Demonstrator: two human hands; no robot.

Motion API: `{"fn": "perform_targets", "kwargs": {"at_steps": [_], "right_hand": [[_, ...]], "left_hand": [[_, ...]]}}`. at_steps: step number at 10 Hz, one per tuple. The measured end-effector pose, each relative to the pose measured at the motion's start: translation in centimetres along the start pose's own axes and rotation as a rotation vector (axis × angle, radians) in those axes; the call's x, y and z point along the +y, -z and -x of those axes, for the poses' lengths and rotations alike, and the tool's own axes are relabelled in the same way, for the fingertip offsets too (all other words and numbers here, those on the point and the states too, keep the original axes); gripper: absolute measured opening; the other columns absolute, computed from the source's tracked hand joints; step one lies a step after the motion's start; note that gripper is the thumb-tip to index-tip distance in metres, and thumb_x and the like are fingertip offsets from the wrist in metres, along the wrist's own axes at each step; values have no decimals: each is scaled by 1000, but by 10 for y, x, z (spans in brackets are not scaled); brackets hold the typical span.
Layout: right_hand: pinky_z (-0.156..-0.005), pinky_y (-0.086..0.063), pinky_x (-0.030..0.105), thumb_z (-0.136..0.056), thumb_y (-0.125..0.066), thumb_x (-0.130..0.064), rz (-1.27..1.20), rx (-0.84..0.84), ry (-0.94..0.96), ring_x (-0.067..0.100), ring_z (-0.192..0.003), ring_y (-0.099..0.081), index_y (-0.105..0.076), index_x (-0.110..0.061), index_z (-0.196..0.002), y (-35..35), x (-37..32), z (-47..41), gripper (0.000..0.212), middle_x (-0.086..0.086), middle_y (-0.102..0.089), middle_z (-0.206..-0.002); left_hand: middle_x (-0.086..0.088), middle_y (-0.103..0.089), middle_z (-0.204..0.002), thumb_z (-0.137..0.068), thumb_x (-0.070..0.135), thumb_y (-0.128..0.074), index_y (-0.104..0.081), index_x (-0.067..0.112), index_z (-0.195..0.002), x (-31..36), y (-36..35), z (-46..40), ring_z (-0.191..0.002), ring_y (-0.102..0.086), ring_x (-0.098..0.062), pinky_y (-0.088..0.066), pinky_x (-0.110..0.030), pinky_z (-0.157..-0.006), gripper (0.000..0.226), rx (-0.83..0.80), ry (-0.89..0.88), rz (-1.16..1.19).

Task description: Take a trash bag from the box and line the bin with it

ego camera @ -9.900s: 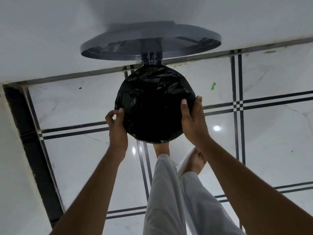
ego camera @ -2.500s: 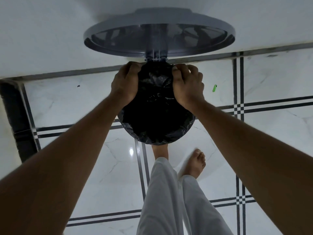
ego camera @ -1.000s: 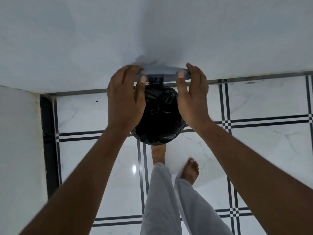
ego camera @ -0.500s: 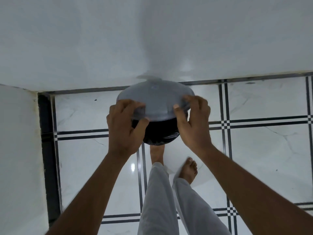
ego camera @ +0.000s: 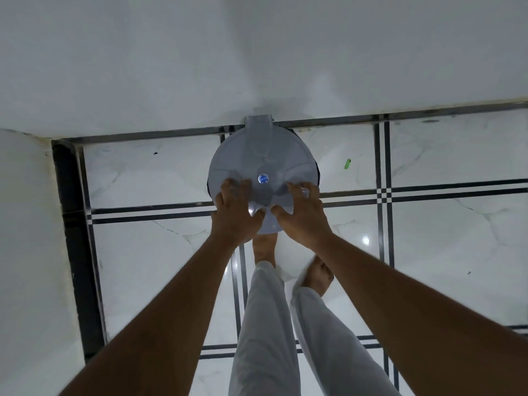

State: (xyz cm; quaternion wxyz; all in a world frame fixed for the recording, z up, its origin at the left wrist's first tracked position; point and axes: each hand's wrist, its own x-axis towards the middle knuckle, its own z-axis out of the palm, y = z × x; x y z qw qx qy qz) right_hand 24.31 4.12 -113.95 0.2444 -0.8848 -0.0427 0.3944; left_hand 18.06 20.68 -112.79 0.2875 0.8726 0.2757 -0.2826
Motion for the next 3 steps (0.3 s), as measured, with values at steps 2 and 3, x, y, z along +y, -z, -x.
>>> {"fn": "perform_targets", "kwargs": {"at_steps": [2, 3], "right_hand": [[-118, -51, 51, -104, -69, -46, -137, -28, -67, 33, -155, -44, -39, -29, -167, 11, -12, 5, 72, 5, -32, -172], [-112, -47, 36, -112, -62, -41, -285, 10, -88, 28, -150, -54, -47, -23, -164, 37, -32, 17, 57, 5, -52, -165]], "left_hand": [[-14, -25, -172, -98, 46, -75, -34, 23, -167, 8, 2, 5, -156, -32, -42, -43, -58, -120, 83, -8, 17, 29], [-13, -47, -161, -99, 39, -76, -46, 18, -160, 20, 13, 8, -144, -50, -39, -48, -53, -115, 71, 70, 7, 170]]}}
